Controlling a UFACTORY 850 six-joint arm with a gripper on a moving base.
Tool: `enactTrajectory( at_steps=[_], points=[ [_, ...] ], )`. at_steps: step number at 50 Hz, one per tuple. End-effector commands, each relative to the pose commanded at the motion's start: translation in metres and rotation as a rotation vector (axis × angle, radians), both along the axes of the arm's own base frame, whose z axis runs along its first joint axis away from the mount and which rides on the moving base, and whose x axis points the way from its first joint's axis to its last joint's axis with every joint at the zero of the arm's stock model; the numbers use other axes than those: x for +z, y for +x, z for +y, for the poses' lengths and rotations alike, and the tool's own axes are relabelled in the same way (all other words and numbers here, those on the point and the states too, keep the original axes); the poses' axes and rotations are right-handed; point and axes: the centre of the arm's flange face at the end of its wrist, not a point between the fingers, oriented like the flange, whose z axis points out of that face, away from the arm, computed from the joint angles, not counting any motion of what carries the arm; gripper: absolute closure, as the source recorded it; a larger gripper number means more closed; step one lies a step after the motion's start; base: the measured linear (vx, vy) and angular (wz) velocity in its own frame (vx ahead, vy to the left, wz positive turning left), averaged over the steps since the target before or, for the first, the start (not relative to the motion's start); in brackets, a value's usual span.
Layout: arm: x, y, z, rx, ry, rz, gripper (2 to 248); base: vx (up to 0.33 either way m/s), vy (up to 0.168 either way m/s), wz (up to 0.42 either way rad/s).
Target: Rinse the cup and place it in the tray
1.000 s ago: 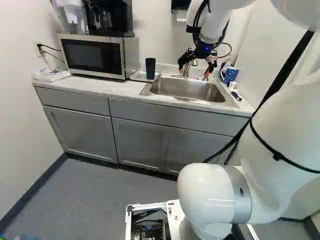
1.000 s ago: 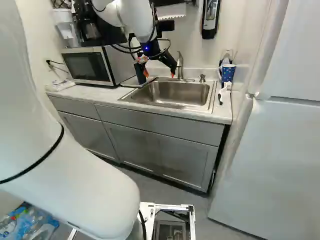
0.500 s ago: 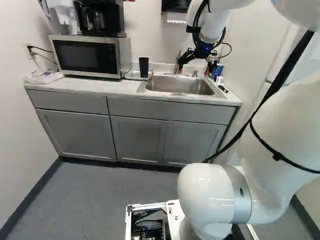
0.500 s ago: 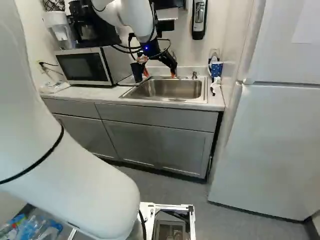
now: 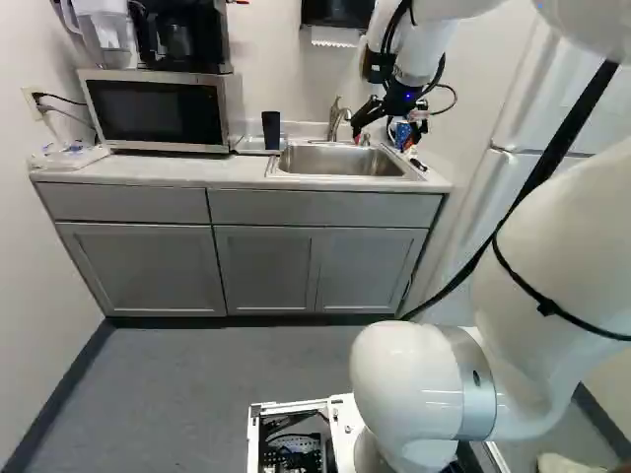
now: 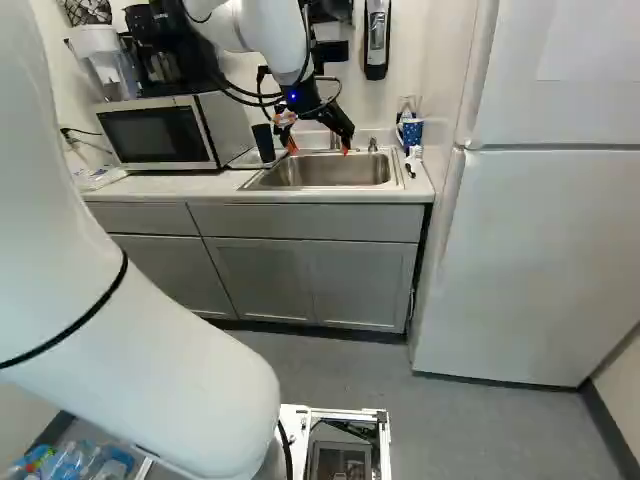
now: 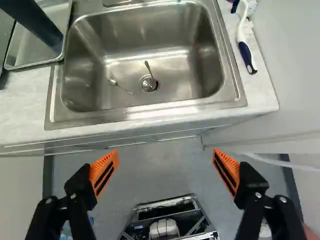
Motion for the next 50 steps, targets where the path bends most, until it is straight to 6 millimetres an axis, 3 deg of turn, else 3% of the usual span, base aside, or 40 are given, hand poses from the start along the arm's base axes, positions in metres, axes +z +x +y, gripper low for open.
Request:
enactTrajectory(
  at_steps=[27, 50],
  points=[
    [0.0000, 0.0000, 0.0000, 0.000, 0.000, 0.000, 3, -0.116, 0.099, -0.164],
    [0.0000, 0.0000, 0.0000, 0.000, 0.000, 0.000, 3, -0.001, 0.000, 0.001]
  ],
)
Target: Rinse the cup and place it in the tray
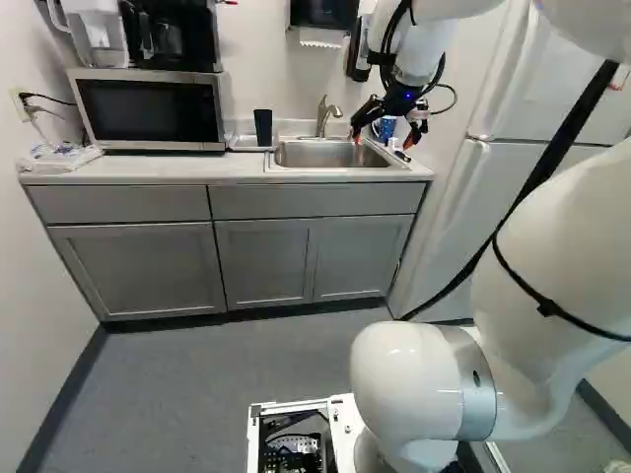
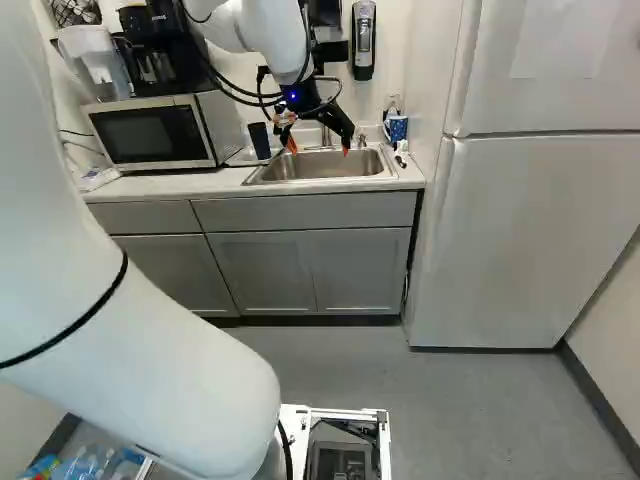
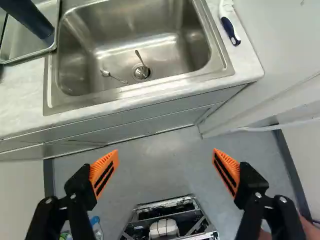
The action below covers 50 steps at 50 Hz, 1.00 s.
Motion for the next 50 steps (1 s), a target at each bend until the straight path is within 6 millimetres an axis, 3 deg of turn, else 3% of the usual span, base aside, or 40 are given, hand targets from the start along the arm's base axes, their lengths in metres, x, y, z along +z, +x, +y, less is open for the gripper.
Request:
enactTrajectory(
  at_steps=[25, 50],
  points=[
    [-0.008, 0.000, 0.002, 0.004, -0.003, -0.014, 3, 0.000, 0.000, 0.000],
    [-0.033, 0.000, 0.007, 0.016, -0.012, -0.058, 3, 0.000, 0.000, 0.000]
  ],
)
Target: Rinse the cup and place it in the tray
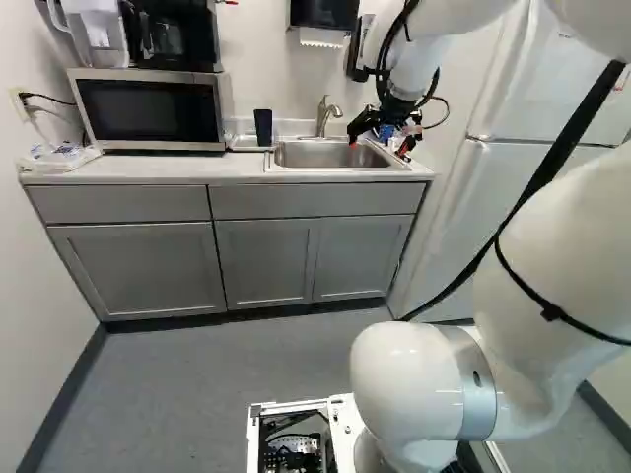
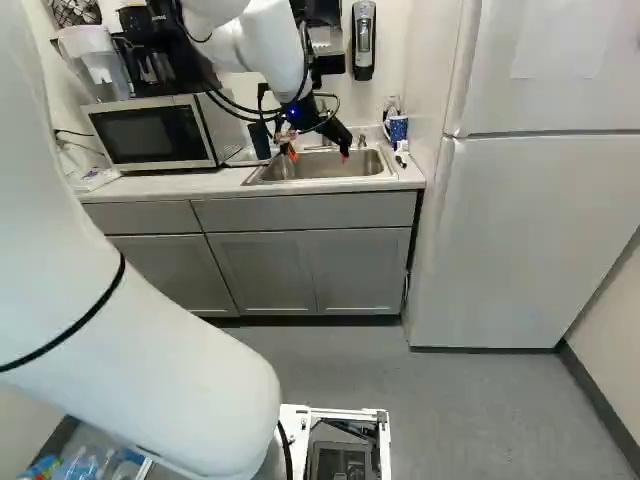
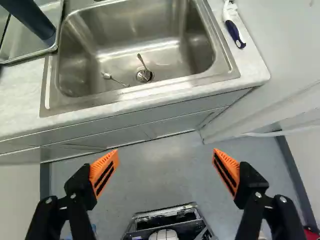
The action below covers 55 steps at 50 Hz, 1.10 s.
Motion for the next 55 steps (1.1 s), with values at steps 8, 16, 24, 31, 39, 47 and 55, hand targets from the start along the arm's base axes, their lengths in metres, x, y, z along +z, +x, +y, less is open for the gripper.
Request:
enactTrajectory(
  at_steps=[8, 16, 24, 31, 39, 47, 55],
  points=[
    [-0.012, -0.001, 0.003, 0.006, -0.004, -0.021, 3, 0.000, 0.000, 0.000],
    [-0.025, -0.002, 0.006, 0.012, -0.009, -0.044, 3, 0.000, 0.000, 0.000],
    [-0.040, -0.004, 0.009, 0.019, -0.013, -0.070, 3, 0.000, 0.000, 0.000],
    [-0.054, -0.007, 0.013, 0.026, -0.018, -0.096, 3, 0.000, 0.000, 0.000],
    [-0.072, -0.011, 0.017, 0.035, -0.024, -0.128, 3, 0.000, 0.000, 0.000],
    [-0.091, -0.017, 0.022, 0.045, -0.029, -0.163, 3, 0.000, 0.000, 0.000],
    [-0.111, -0.024, 0.027, 0.056, -0.035, -0.201, 3, 0.000, 0.000, 0.000]
  ],
)
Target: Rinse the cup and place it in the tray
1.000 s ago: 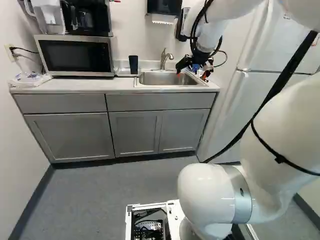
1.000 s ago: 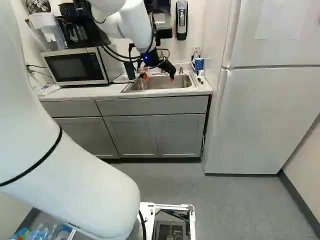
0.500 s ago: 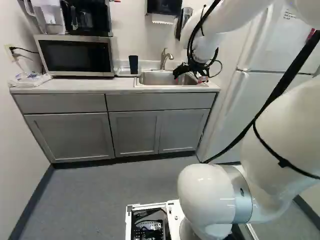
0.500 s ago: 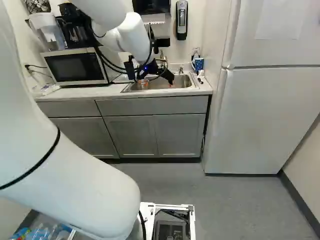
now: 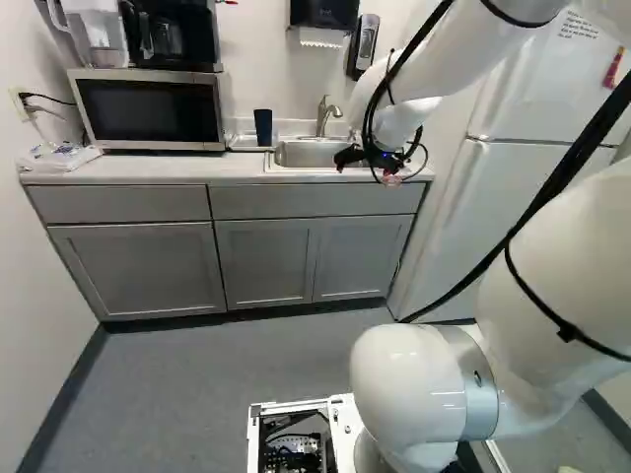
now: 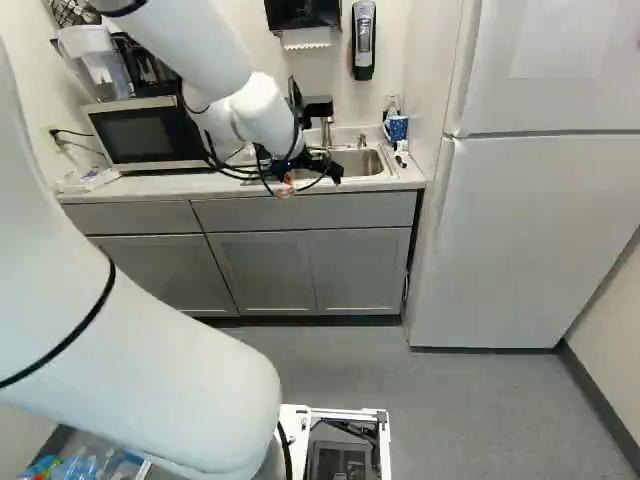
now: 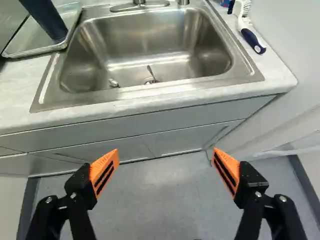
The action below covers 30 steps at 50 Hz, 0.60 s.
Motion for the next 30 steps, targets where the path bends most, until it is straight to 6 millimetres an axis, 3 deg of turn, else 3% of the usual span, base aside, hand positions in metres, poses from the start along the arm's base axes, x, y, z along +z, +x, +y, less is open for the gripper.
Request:
enactTrajectory(
  at_steps=[30],
  points=[
    [-0.079, -0.044, 0.021, 0.045, -0.019, -0.158, 3, 0.000, 0.000, 0.000]
  ],
)
